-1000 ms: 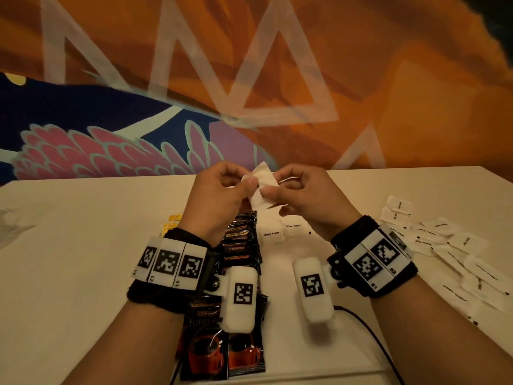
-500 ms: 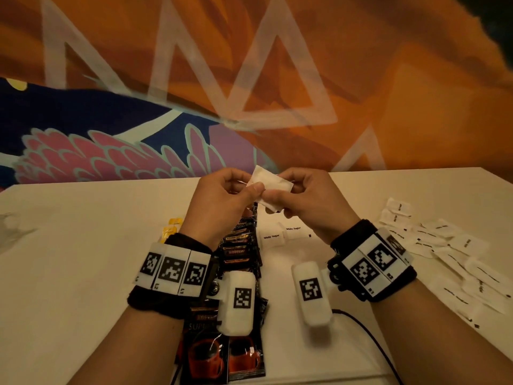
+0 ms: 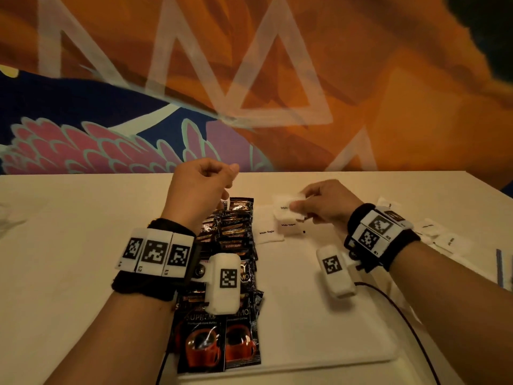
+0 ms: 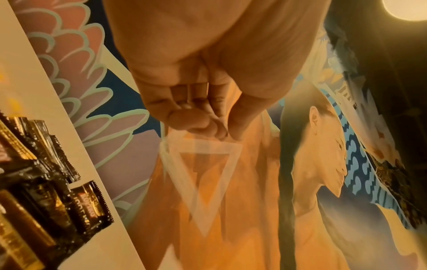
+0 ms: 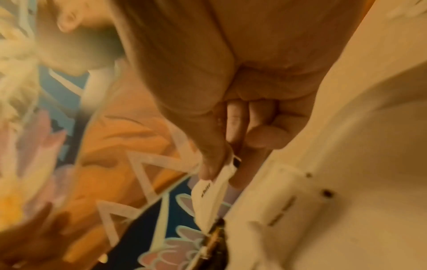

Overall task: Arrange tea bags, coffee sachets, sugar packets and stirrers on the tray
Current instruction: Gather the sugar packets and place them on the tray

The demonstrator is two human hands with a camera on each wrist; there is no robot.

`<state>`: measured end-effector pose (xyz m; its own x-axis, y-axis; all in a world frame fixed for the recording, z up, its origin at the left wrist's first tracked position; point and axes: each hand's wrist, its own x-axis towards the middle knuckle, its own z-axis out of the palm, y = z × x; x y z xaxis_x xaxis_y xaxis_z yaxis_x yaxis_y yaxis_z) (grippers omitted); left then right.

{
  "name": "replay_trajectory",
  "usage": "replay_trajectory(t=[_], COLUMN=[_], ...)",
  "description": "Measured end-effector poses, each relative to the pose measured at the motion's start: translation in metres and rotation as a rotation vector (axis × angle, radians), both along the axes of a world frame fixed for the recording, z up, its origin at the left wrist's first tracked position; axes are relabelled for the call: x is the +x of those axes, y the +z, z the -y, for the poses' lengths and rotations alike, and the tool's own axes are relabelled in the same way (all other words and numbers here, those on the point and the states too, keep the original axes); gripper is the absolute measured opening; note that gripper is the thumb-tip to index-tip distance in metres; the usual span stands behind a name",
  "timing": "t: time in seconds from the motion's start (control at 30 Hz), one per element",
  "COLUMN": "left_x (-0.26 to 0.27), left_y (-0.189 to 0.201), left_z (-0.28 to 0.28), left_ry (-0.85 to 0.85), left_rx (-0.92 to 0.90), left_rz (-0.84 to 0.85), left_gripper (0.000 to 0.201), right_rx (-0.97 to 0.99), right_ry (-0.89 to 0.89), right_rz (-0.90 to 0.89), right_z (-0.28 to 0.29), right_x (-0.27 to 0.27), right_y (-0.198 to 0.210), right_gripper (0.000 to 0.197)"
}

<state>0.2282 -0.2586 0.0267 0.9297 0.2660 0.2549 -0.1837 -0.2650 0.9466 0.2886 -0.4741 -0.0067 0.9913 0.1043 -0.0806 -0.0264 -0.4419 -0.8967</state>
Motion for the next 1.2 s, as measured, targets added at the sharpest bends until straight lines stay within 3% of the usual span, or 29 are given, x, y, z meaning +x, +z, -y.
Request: replay_trajectory(t=[0.23, 0.4, 0.67, 0.77, 0.93, 1.07, 1.2], left_x=[-0.001, -0.002, -0.005, -0.008, -0.019, -0.008, 0.016], left_y=[0.004, 0.004, 0.006, 0.009, 0.02, 0.033, 0.038], left_z=[-0.002, -0.002, -0.001, 0.001, 0.028, 0.087, 0.168], left_ry=[-0.001, 0.002, -0.016, -0.011, -0.086, -0.278, -0.472], left_rx=[-0.018, -0.013, -0.012, -0.037, -0.018, 0.213, 0.568], left_rz=[0.01, 0.007, -0.014, -0.019, -0.047, -0.111, -0.272], left_gripper=[0.014, 0.014, 0.013, 0.013, 0.01, 0.013, 0.023], right_rx=[-0.319, -0.669, -0.882, -0.779, -0.261, 0.045, 0.128], right_ry=[0.033, 0.042, 0.1, 0.11, 0.007, -0.124, -0.221], right_rz=[-0.154, -0.055, 0.003, 0.067, 0.28, 0.401, 0.312], right_z=[0.001, -0.011, -0.021, -0.014, 0.031, 0.087, 0.143], right_x=[0.017, 0.012, 0.011, 0.003, -0.025, -0.046, -0.05], right_y=[-0.019, -0.013, -0.012, -0.002, 0.041, 0.069, 0.053], right_gripper=[0.022, 0.033, 0.043, 0.036, 0.018, 0.015, 0.015])
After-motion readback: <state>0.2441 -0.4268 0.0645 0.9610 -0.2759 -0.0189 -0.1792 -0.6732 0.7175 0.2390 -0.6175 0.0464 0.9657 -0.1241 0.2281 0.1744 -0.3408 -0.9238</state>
